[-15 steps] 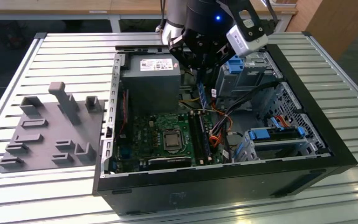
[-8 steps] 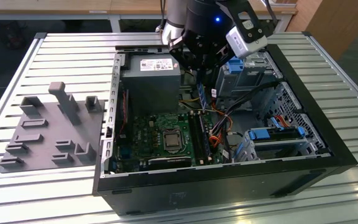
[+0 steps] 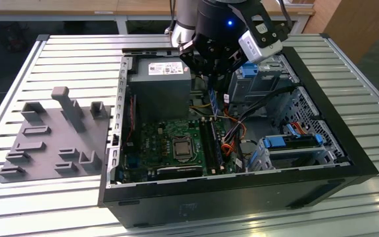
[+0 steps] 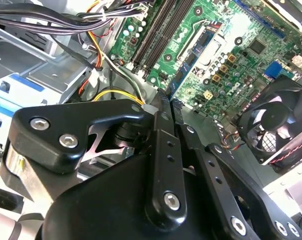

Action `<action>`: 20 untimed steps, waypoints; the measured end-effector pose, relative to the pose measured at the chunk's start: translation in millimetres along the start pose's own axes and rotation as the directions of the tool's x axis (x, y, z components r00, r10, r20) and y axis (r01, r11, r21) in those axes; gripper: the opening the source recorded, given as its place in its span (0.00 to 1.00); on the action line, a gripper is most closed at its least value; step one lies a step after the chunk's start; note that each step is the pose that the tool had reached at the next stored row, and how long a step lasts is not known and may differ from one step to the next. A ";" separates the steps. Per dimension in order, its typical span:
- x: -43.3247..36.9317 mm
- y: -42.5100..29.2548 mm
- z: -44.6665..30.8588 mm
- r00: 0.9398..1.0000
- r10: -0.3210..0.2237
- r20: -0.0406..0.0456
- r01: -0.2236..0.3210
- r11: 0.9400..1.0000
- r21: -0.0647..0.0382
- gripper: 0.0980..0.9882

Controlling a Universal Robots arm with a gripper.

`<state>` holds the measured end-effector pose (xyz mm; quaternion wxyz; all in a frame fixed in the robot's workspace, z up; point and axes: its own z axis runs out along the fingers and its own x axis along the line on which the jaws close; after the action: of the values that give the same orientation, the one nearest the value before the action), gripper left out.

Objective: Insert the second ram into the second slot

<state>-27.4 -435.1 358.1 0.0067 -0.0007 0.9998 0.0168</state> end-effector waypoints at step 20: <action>0.2 -0.8 16.6 1.000 -0.009 0.000 0.009 1.000 0.000 0.04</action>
<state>-27.4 -435.4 341.5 0.0065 -0.0051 0.9998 0.0168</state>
